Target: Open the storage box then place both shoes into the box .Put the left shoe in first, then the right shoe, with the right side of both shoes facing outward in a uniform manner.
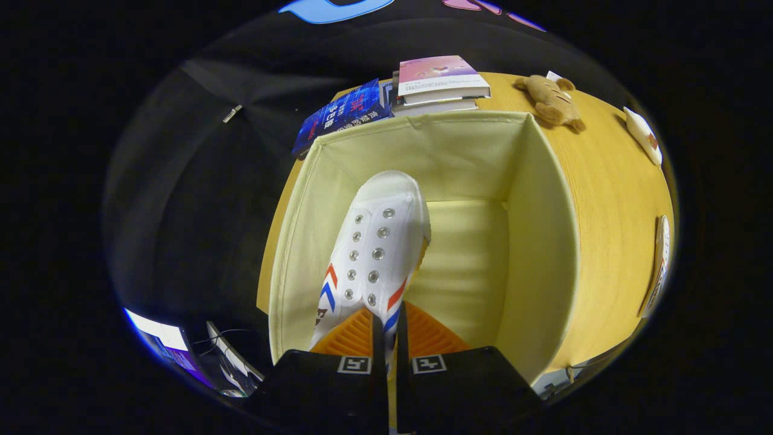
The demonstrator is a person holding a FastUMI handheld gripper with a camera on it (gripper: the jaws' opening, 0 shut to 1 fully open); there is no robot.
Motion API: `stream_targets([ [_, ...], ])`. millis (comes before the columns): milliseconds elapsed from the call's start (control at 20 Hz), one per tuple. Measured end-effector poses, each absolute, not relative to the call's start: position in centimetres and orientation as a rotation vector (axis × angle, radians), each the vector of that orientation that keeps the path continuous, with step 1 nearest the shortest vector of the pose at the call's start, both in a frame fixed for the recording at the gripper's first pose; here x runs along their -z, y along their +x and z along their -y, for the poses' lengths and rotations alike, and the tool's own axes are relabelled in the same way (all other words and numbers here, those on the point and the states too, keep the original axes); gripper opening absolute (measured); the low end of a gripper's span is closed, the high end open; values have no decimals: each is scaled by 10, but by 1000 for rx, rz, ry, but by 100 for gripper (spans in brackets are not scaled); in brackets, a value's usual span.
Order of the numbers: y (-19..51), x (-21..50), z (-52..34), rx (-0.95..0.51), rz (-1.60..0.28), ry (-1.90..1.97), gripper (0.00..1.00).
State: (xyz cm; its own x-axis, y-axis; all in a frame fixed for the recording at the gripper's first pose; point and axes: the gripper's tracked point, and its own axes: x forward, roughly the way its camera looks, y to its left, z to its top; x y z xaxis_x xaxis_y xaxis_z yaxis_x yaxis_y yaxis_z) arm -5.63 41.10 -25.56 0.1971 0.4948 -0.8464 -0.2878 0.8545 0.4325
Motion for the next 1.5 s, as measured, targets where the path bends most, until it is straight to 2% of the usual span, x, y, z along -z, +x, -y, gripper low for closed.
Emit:
stream_targets([
  [50,-58,250,-417,-576,-1253,227,24],
  [200,-49,226,-417,-620,-1176,230,52],
  [300,-46,208,-401,-644,-1110,193,99],
  [450,-43,183,-361,-662,-1032,149,99],
  [800,-23,160,-205,-494,-855,66,99],
  [1050,3,178,-70,-315,-857,71,99],
  [1500,23,249,100,-177,-938,7,99],
])
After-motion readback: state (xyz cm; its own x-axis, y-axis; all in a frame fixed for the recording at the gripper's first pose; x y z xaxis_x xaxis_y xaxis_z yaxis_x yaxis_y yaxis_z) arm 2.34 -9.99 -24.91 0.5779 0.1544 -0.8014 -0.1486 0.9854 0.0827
